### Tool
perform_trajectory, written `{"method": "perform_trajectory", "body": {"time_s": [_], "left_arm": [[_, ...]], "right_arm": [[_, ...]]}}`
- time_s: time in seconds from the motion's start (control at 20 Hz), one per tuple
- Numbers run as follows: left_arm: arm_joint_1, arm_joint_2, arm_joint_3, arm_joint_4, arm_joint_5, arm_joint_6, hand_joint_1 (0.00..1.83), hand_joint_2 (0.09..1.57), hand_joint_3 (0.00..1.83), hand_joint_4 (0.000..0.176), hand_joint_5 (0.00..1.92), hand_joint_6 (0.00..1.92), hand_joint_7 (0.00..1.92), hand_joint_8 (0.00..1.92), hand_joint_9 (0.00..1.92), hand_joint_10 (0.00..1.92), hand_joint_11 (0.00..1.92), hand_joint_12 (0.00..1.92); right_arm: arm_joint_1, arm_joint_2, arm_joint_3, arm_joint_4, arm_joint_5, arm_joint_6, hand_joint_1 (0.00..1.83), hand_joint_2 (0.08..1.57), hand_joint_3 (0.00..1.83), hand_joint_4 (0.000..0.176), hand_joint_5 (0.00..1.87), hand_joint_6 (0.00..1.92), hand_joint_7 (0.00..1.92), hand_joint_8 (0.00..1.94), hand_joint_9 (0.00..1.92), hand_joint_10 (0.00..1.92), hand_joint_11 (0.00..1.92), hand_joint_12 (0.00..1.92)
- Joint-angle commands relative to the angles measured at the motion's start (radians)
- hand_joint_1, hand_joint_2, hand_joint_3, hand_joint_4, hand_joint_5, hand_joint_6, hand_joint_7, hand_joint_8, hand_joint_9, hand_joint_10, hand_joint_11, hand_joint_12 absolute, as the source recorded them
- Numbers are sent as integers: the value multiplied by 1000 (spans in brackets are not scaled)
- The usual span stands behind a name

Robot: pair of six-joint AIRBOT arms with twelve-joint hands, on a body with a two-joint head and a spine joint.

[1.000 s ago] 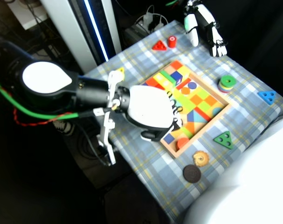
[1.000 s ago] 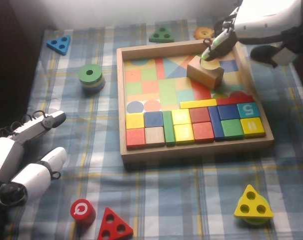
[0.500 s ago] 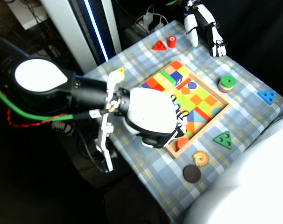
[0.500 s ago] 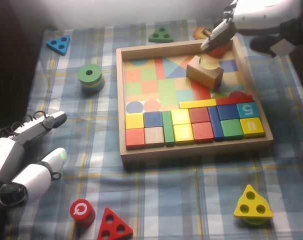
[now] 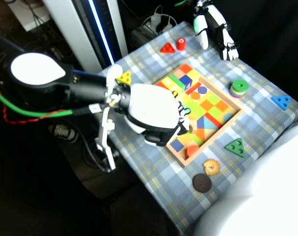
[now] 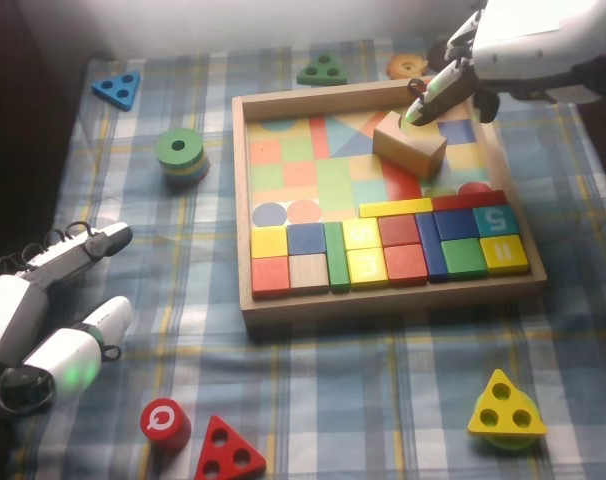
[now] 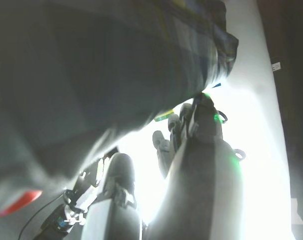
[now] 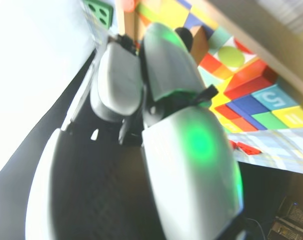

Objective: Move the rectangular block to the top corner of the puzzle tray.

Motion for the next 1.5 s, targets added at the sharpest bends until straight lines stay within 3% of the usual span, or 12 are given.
{"method": "perform_trajectory", "body": {"time_s": [0.0,0.05,0.45,0.55,0.8,0.95,1.05,1.1,1.4,1.45], "left_arm": [[-3,5,-3,37,-112,-3,728,1390,1,75,466,0,302,0,150,2,0,205],[-3,5,-3,37,-113,-3,685,1402,3,83,449,0,289,0,142,1,0,182],[-3,5,-3,37,-110,-3,739,1392,0,86,459,3,286,1,133,1,0,125],[-3,5,-4,37,-108,-3,722,1383,0,92,470,1,306,2,161,7,0,300],[-3,5,-3,37,-106,-3,717,1390,1,99,461,2,296,1,144,1,0,216],[-3,5,-4,38,-106,-3,704,1397,2,86,457,0,281,0,136,0,0,150],[-3,5,-4,38,-106,-3,704,1393,0,88,454,0,292,1,143,1,0,246],[-3,5,-4,38,-105,-3,717,1391,0,78,464,1,303,1,151,3,0,277],[-3,5,-4,38,-105,-3,692,1397,0,86,454,0,297,0,140,2,0,197],[-3,5,-4,38,-105,-3,678,1401,2,96,446,0,289,0,133,0,0,184]], "right_arm": [[17,3,-9,18,0,-3,1729,1130,44,0,593,2,1194,1941,1443,1921,1484,1921],[17,3,-12,13,0,-3,1718,1122,30,0,600,3,1192,1941,1434,1921,1481,1921],[17,3,-15,-16,0,-3,1704,1109,7,0,677,10,1316,1941,1490,1921,1504,1921],[17,3,-14,-26,-4,-3,1691,1134,16,0,634,0,1213,1941,1442,1921,1478,1921],[17,3,-14,-78,-31,-3,1679,1125,6,0,638,2,1168,1941,1383,1921,1435,1921],[15,3,-8,-94,-46,-3,1647,1156,11,7,611,1,1130,1941,1338,1921,1383,1921],[13,3,3,-94,-56,-3,1641,1137,0,0,622,4,1203,1941,1400,1921,1447,1921],[9,3,10,-94,-62,-3,1660,1134,0,0,630,5,1208,1941,1424,1921,1456,1921],[2,1,17,-94,-68,5,1619,1156,7,0,603,2,1283,1941,1480,1921,1507,1921],[2,1,16,-90,-68,8,1637,1155,6,0,606,2,1310,1941,1508,1921,1524,1921]]}}
